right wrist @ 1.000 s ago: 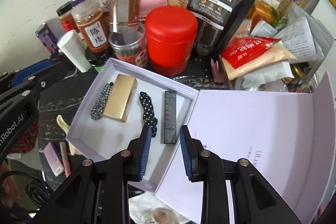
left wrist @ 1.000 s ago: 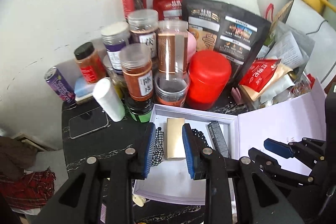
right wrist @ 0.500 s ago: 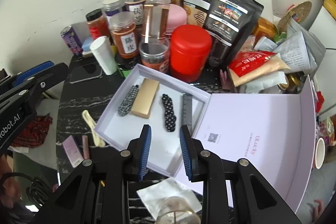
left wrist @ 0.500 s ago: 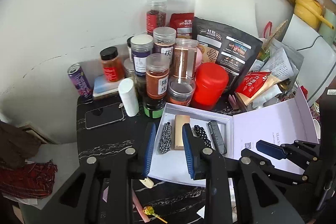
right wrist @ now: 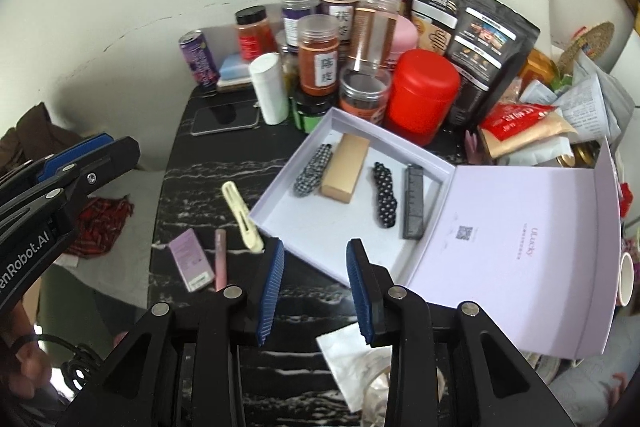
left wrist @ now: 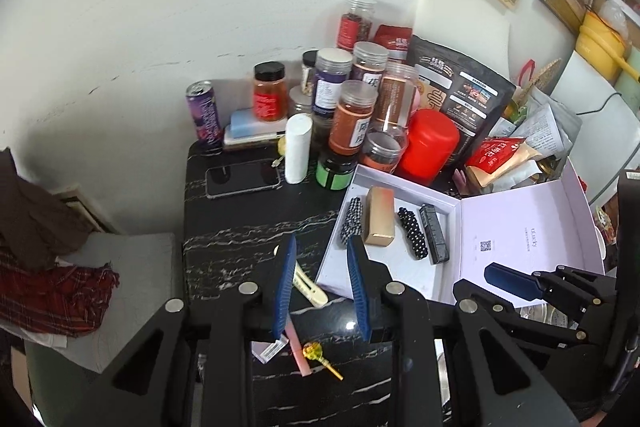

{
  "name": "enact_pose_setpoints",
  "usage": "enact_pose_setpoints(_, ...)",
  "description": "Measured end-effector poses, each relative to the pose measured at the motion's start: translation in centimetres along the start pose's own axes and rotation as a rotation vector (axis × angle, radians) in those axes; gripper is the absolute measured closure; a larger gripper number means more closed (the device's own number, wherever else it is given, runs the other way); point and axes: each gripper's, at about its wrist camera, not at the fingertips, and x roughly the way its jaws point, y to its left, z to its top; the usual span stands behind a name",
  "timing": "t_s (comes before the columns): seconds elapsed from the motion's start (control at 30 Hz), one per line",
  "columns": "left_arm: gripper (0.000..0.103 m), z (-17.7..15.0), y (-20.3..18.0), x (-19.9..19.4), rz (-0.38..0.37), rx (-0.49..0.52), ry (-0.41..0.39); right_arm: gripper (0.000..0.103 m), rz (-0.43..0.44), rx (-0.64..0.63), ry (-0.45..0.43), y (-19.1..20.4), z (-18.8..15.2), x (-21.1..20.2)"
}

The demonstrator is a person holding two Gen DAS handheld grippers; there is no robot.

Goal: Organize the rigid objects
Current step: 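Withdraw both tools from the white box back over the table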

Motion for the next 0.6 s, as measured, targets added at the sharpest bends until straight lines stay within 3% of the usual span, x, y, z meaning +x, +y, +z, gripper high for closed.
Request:
enact_pose_setpoints(0.13, 0.077, -1.7, 2.0, -1.0, 0.027, -0.028, -0.001, 0.063, 0.020, -0.021, -0.010, 1.9, -1.2, -0.5)
enact_pose_setpoints(0.6, 0.077, -7.3, 7.9, -1.6, 0.131, -0.150, 0.070, 0.063, 0.095, -0.099, 0.044, 7.2, -5.6, 0.6)
